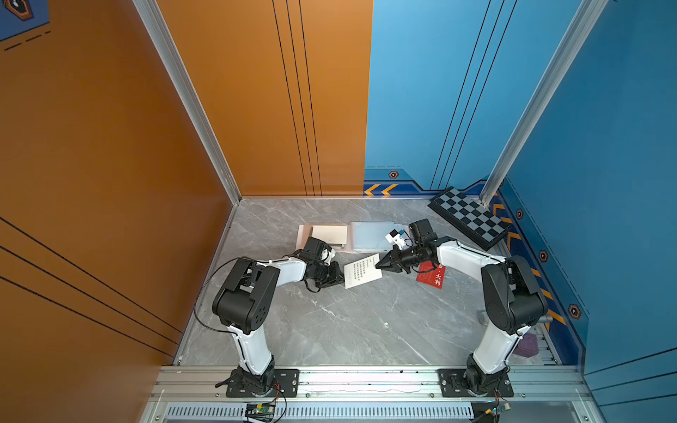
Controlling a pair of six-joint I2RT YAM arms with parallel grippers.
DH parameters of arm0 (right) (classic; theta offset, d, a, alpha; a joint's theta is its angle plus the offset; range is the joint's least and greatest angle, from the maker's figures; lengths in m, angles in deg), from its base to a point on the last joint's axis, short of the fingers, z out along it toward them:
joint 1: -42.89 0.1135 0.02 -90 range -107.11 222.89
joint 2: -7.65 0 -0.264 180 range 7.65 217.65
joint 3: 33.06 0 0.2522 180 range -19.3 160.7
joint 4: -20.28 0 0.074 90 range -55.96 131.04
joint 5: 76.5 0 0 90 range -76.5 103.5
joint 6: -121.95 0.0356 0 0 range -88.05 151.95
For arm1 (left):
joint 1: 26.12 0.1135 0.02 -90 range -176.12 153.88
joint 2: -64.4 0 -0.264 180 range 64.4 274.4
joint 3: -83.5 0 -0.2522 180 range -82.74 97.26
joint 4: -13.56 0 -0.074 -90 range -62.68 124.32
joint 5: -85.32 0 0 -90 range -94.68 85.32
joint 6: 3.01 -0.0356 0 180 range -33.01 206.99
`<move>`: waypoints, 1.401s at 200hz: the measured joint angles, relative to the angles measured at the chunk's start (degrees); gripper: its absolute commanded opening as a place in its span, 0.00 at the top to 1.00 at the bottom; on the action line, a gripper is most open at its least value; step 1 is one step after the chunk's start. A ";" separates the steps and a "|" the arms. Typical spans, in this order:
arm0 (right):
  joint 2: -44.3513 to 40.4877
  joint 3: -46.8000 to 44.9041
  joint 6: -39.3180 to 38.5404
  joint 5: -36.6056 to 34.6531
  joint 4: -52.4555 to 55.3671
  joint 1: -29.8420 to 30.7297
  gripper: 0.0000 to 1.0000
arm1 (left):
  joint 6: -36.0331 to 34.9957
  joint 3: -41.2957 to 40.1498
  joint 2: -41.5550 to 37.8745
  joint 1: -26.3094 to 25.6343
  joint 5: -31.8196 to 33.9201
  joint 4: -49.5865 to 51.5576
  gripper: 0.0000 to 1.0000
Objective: Place the photos into the photo albums
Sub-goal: Pick up the photo at the center of the board, then insert the photo into the photo album.
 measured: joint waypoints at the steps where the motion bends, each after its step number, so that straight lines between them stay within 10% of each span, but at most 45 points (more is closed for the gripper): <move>1: 0.00 0.02 0.02 0.00 0.04 -0.02 1.00 | 0.02 0.02 -0.02 0.04 0.02 0.04 0.82; 166: -2.23 8.39 0.02 -0.63 0.28 -3.48 1.00 | -0.46 0.46 -7.93 11.02 1.81 4.00 0.81; 280: 4.15 27.15 2.40 -6.21 0.57 -7.89 1.00 | -3.91 19.43 -9.14 14.47 0.81 20.28 0.78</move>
